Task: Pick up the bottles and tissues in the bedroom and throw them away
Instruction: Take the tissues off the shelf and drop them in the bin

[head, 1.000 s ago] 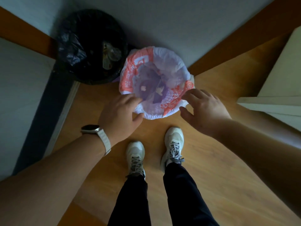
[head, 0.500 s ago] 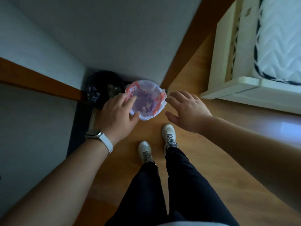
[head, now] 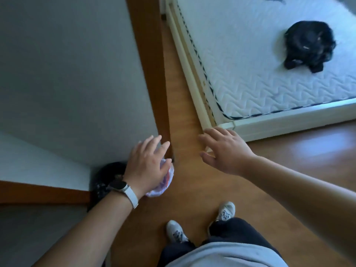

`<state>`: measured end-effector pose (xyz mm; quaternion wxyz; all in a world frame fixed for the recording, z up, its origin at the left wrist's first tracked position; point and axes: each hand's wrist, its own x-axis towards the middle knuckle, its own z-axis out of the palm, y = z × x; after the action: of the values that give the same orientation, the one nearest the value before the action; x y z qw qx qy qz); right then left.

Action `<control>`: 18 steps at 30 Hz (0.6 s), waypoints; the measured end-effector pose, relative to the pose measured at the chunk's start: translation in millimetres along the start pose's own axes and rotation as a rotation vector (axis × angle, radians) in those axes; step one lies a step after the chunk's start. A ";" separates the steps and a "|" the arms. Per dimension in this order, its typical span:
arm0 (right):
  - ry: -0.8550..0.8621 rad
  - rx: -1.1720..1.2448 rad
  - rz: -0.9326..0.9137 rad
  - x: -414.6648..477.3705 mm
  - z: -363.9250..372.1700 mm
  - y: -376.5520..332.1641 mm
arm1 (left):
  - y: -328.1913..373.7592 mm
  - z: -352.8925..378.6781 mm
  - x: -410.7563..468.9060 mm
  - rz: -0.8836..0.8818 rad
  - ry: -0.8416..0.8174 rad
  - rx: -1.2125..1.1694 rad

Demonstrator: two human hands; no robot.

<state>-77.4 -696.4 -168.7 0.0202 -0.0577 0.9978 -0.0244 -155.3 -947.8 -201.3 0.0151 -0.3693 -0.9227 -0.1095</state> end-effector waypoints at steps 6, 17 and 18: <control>0.059 0.004 0.165 -55.8 -28.9 69.8 | 79.0 -20.7 61.5 0.182 0.028 0.019; 0.254 0.017 0.368 -172.3 -70.9 239.5 | 262.5 -21.0 186.6 0.429 0.077 0.027; 0.263 0.017 0.387 -182.9 -74.2 253.5 | 279.4 -19.1 197.4 0.452 0.072 0.035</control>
<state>71.9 -420.2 -100.7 -0.1051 0.1385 0.9841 -0.0359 -108.5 -621.5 -107.9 0.0786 -0.5621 -0.8172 -0.1005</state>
